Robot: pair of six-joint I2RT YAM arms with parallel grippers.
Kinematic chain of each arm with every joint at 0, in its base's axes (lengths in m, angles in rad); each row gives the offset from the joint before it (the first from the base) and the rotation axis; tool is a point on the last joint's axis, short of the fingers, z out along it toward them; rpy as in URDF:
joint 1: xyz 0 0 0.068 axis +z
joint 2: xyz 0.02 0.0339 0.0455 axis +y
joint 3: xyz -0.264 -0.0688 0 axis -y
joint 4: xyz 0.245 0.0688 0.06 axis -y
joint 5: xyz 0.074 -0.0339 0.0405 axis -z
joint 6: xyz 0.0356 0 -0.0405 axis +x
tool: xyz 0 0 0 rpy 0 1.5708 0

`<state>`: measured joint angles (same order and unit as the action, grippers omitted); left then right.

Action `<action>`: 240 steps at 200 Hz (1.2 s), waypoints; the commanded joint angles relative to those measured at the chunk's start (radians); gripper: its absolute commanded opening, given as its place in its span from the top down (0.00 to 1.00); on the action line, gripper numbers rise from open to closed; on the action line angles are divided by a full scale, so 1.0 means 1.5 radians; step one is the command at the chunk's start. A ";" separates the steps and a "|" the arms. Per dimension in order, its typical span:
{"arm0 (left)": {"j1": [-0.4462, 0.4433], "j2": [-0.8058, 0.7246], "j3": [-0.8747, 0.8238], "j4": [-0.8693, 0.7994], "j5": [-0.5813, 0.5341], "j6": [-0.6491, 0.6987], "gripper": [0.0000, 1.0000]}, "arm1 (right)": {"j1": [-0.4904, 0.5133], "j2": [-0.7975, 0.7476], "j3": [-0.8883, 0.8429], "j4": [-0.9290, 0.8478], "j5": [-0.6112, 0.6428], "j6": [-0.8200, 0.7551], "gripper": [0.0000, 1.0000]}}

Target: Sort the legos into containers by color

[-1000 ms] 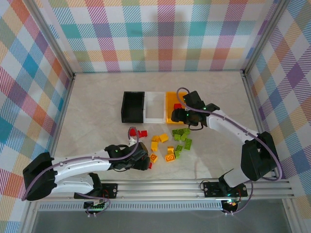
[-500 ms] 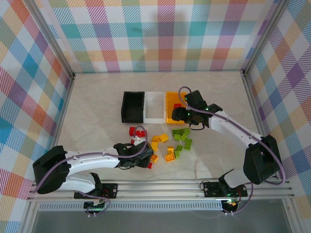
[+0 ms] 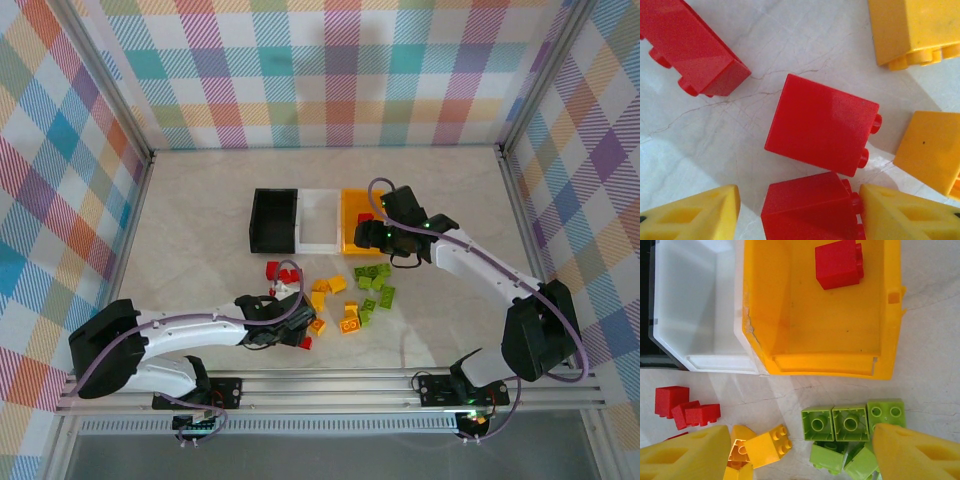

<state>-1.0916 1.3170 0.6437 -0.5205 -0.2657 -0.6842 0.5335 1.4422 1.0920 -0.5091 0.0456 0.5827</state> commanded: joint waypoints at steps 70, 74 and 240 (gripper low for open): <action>-0.006 -0.072 -0.013 -0.063 0.002 -0.025 0.64 | 0.001 -0.035 0.002 -0.004 0.033 0.008 0.25; -0.005 -0.077 -0.012 -0.065 0.001 -0.027 0.64 | 0.001 -0.036 0.001 -0.005 0.036 0.010 0.24; 0.219 0.422 0.718 0.021 0.101 0.173 0.69 | -0.004 -0.165 -0.142 -0.051 0.120 0.088 0.23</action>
<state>-0.8024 1.8332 1.5620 -0.4641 -0.1577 -0.4667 0.5304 1.2320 0.8970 -0.5564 0.2096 0.6849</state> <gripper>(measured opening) 0.401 0.765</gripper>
